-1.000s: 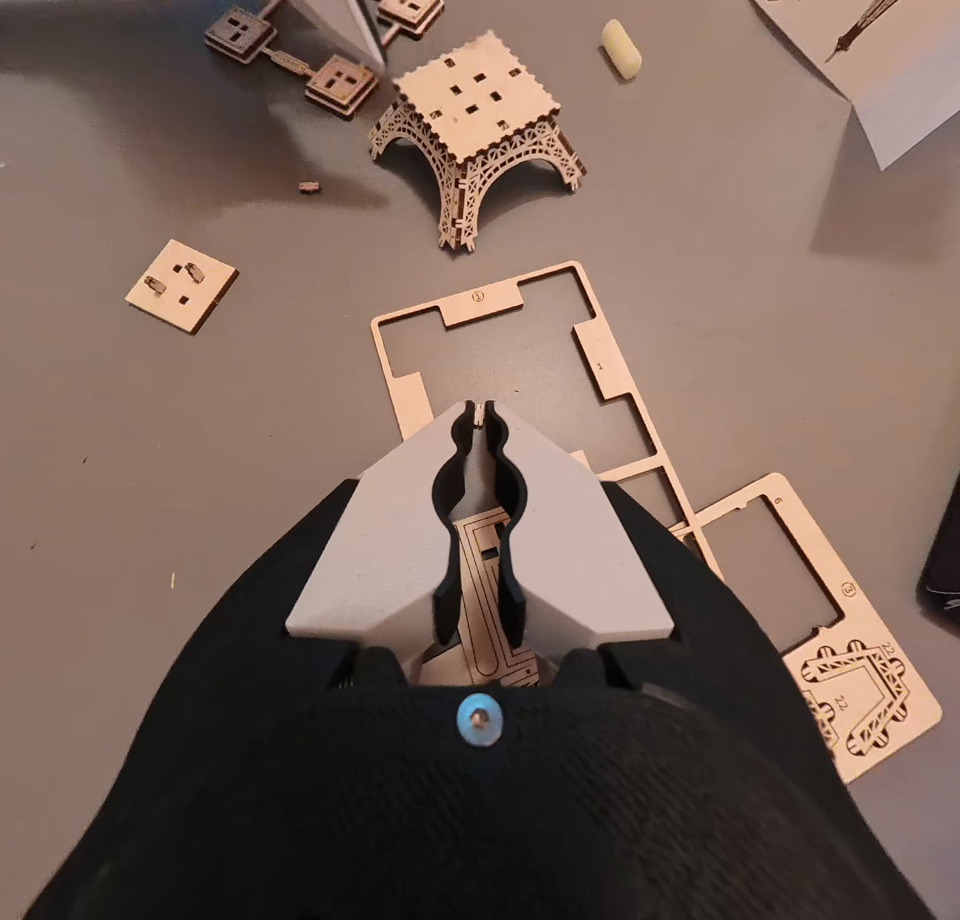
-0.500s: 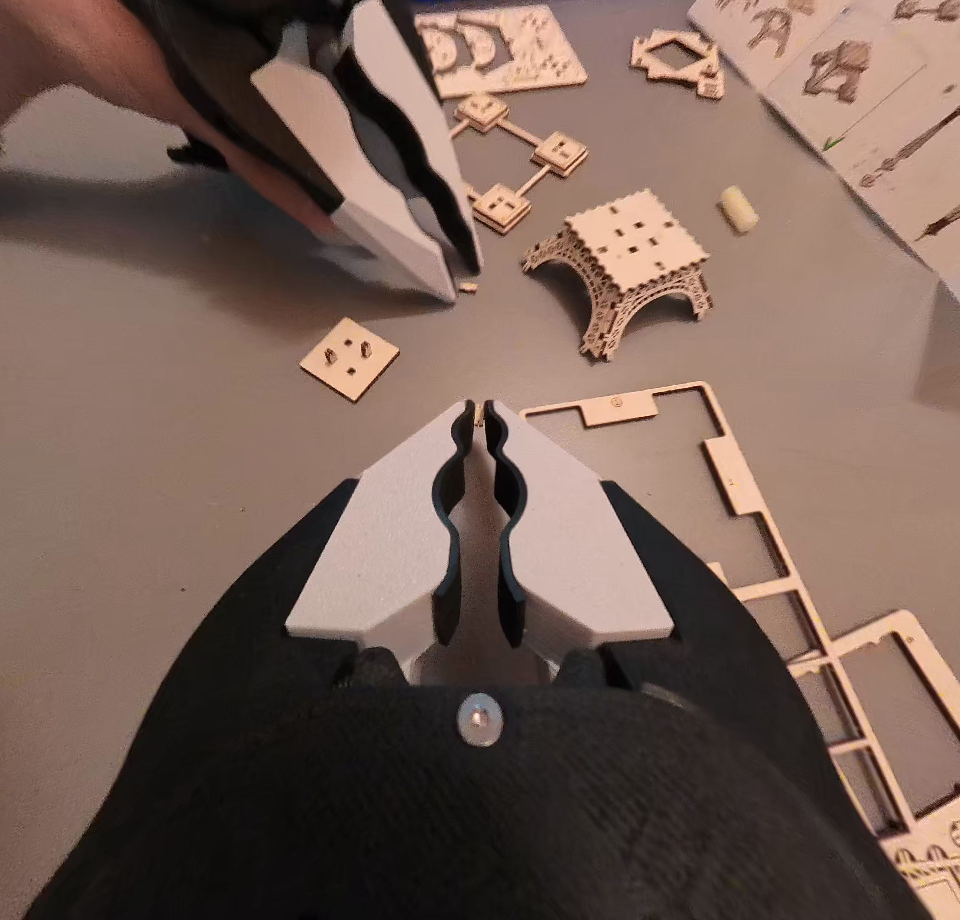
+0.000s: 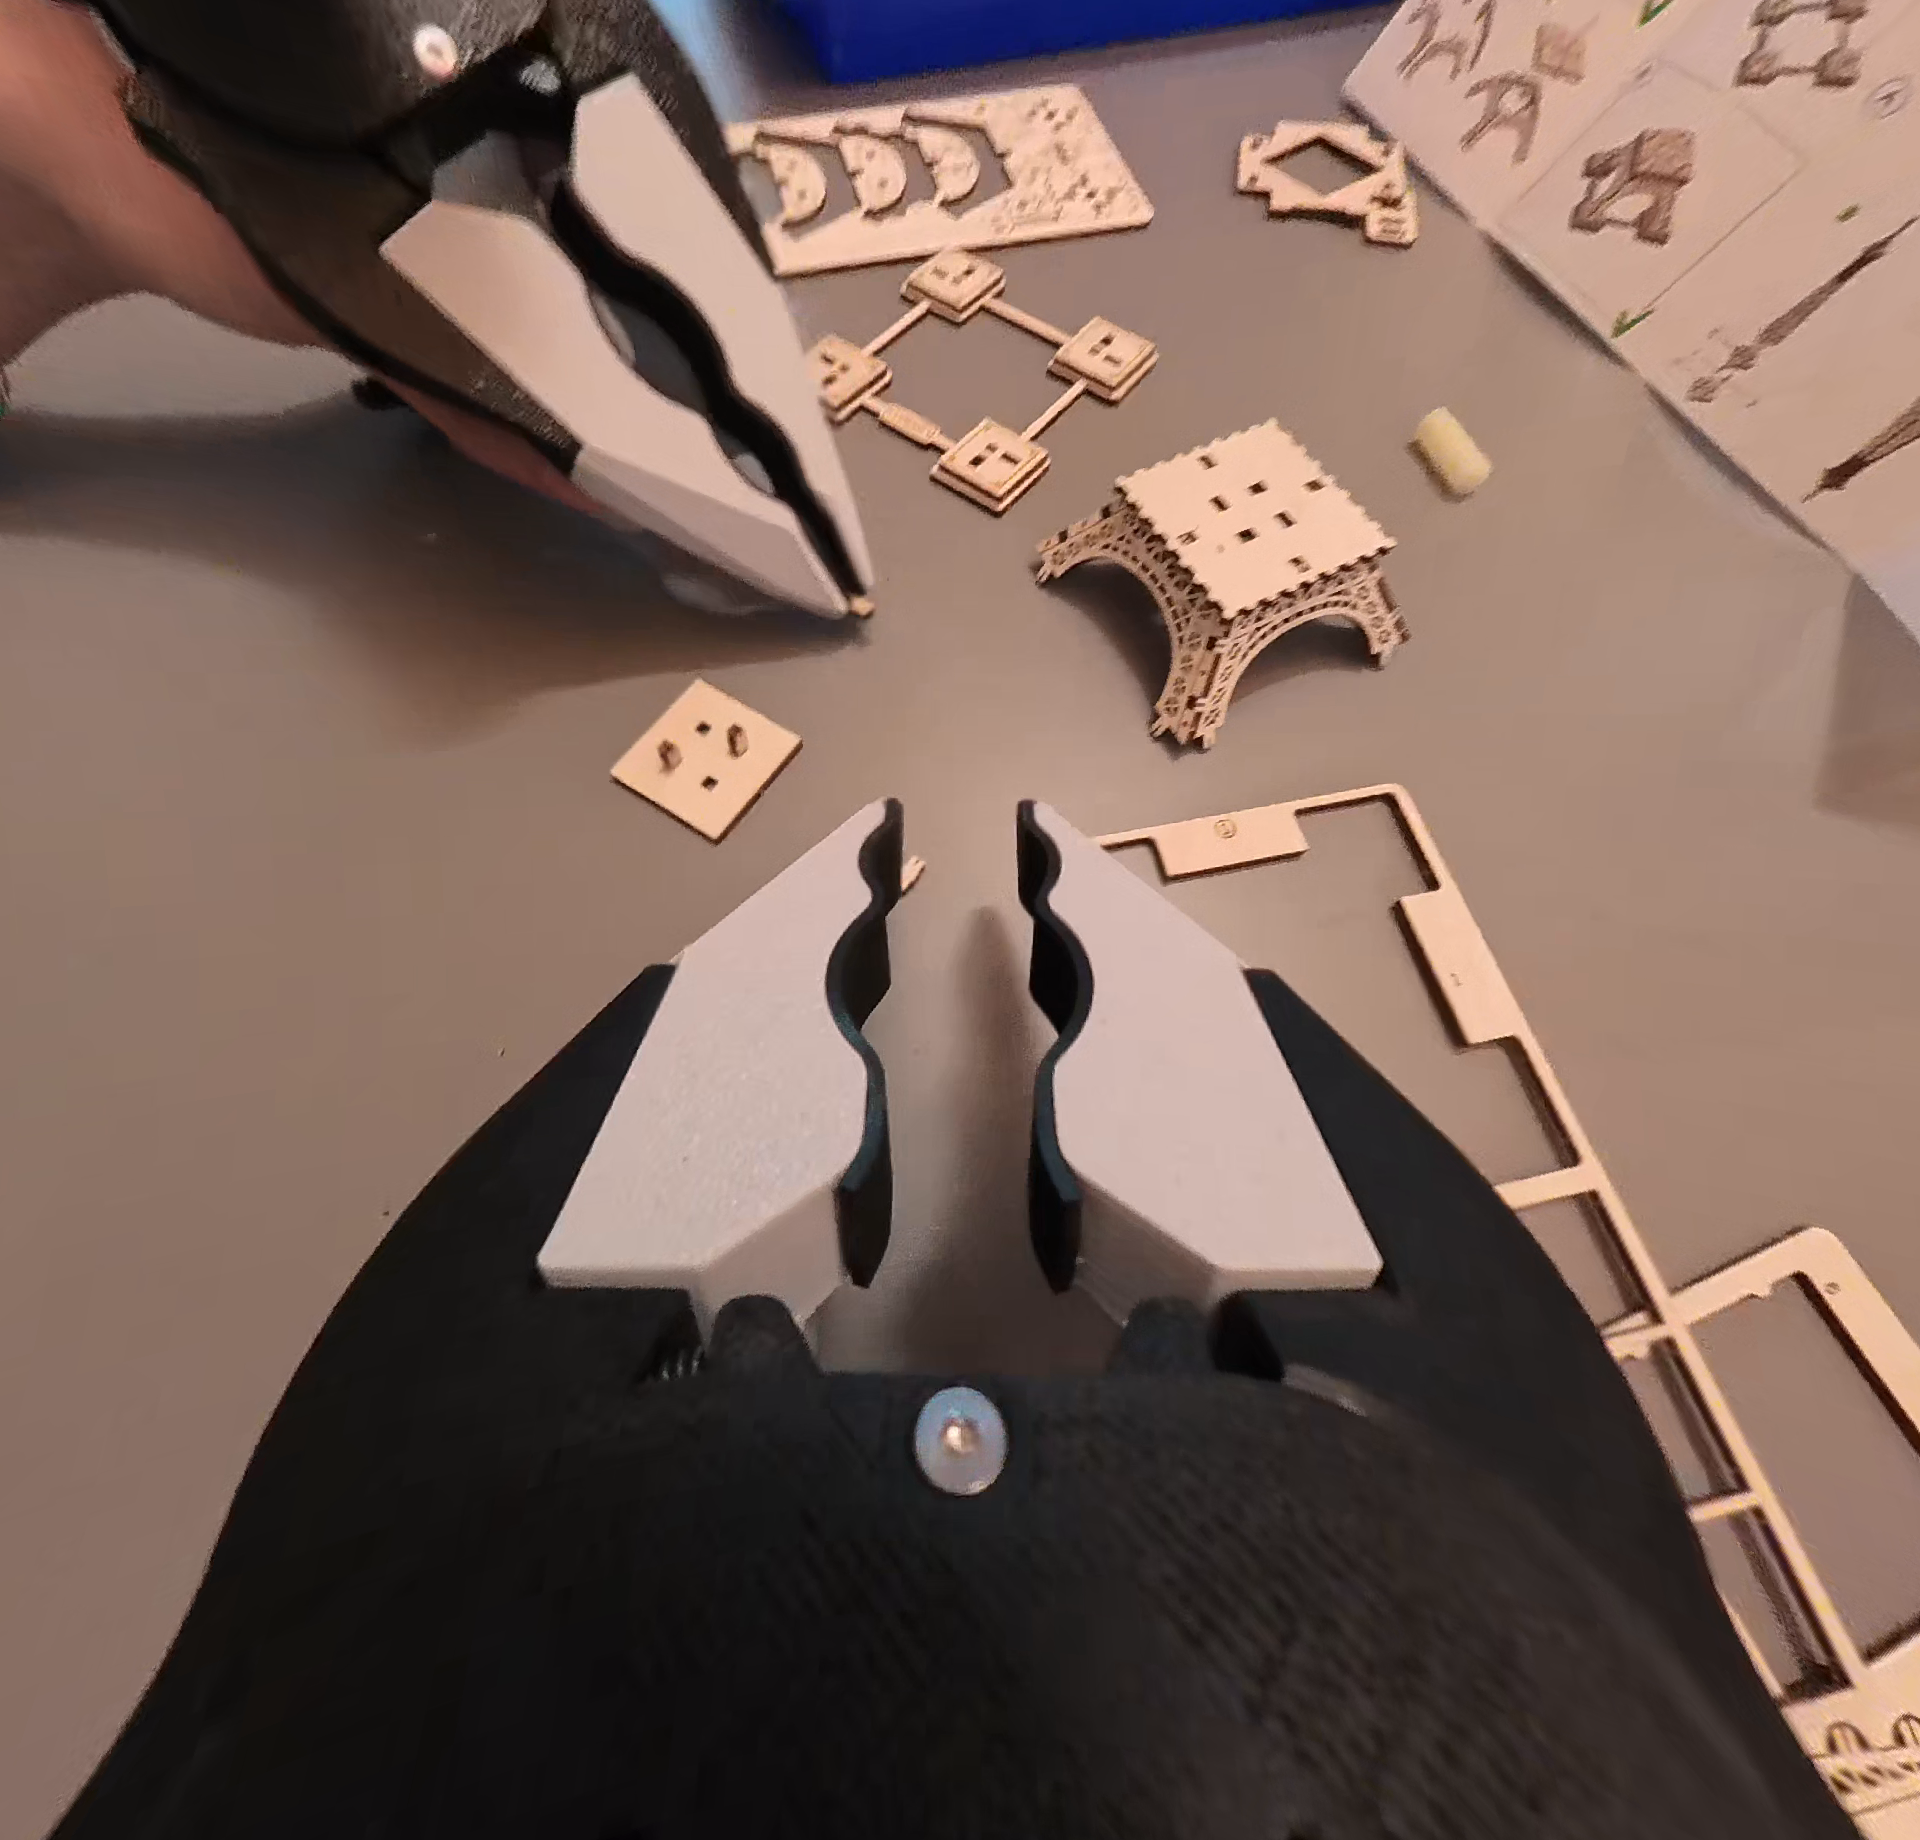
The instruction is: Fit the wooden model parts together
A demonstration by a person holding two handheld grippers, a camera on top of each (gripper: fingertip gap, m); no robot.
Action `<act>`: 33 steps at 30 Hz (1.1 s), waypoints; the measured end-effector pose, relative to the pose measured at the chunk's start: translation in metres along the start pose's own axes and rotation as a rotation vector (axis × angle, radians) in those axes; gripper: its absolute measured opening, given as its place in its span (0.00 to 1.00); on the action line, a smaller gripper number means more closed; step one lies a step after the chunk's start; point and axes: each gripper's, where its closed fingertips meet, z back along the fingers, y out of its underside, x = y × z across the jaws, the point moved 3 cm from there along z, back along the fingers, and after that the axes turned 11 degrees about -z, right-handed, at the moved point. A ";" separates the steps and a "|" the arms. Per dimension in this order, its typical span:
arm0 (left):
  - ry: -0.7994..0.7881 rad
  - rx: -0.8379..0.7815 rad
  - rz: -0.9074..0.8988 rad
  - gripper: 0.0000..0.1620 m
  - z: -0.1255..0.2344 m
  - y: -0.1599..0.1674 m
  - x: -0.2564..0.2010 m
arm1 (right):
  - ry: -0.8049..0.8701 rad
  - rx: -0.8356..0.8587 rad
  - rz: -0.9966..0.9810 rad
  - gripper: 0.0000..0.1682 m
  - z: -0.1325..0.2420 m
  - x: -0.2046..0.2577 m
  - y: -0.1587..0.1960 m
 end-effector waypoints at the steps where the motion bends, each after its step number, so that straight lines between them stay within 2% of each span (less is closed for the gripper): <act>1: 0.003 -0.006 -0.021 0.00 0.002 -0.001 -0.002 | 0.000 -0.023 -0.010 0.11 0.002 -0.001 -0.003; 6: -0.049 -0.110 -0.119 0.00 0.014 -0.018 -0.004 | -0.054 -0.122 -0.060 0.07 0.004 0.007 -0.017; 12: -0.257 -0.304 -0.448 0.00 0.039 -0.064 -0.012 | -0.311 -0.218 -0.275 0.06 0.010 0.028 -0.033; 17: -0.340 -0.381 -0.647 0.00 0.043 -0.079 -0.026 | -0.498 -0.292 -0.460 0.07 0.019 0.033 -0.042; 22: -0.362 -0.393 -0.683 0.00 0.040 -0.079 -0.027 | -0.559 -0.325 -0.537 0.00 0.024 0.030 -0.046; 33: -0.356 -0.407 -0.713 0.00 0.040 -0.083 -0.031 | -0.593 -0.330 -0.548 0.00 0.023 0.033 -0.047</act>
